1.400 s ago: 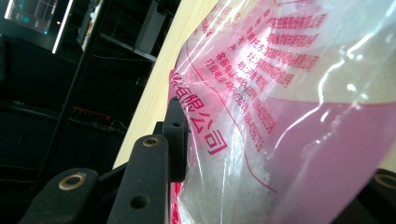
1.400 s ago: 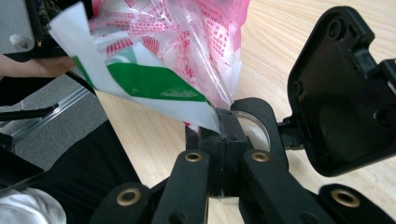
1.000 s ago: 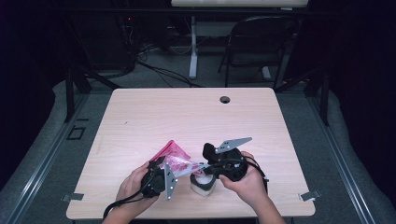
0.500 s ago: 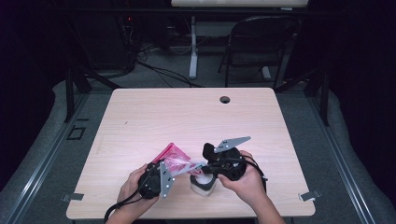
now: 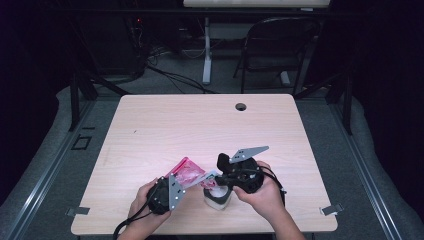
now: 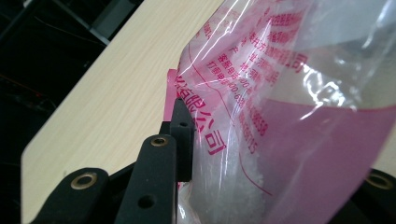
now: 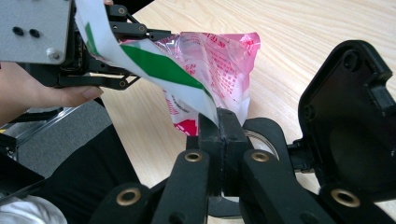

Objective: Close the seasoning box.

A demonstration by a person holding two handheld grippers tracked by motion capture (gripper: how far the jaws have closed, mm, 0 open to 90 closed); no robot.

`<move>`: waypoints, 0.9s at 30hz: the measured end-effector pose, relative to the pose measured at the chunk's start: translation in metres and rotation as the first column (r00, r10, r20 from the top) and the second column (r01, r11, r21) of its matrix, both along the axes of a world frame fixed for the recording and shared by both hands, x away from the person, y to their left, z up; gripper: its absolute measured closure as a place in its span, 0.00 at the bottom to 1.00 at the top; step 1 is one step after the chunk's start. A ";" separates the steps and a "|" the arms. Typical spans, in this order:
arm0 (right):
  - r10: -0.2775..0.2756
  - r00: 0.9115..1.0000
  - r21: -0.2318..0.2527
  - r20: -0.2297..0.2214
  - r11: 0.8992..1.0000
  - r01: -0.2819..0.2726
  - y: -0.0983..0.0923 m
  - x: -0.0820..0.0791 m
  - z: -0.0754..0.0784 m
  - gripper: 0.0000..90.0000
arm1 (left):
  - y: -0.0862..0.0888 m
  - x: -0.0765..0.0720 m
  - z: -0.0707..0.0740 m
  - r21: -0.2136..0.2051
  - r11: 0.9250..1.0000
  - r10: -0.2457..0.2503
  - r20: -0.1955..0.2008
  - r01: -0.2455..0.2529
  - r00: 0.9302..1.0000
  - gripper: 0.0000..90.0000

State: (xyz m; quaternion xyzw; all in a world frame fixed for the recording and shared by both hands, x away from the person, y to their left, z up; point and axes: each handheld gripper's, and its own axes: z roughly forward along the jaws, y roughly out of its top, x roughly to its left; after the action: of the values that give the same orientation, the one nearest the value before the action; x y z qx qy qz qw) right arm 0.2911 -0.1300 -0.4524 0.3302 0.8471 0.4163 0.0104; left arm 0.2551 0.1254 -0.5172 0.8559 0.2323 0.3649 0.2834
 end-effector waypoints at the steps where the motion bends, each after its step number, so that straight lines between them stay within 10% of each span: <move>1: 0.000 1.000 0.001 -0.001 1.000 0.000 0.000 0.000 0.000 1.00 | 0.001 0.000 -0.001 -0.012 1.000 0.001 -0.011 -0.001 1.000 0.81; 16: -0.007 1.000 0.042 0.007 0.999 0.007 -0.002 -0.001 0.003 0.95 | 0.011 0.008 -0.011 -0.154 0.987 0.020 -0.119 -0.039 0.993 0.83; 27: -0.007 1.000 0.093 0.014 0.996 0.006 -0.003 -0.003 0.007 0.83 | 0.020 0.014 -0.016 -0.277 0.959 -0.008 -0.217 -0.053 0.976 0.83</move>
State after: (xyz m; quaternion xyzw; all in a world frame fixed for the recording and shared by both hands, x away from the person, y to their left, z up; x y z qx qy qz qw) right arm 0.2885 -0.1325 -0.4456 0.3301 0.8256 0.4575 0.0023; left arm 0.2687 0.1452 -0.5334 0.8388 0.3209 0.2362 0.3709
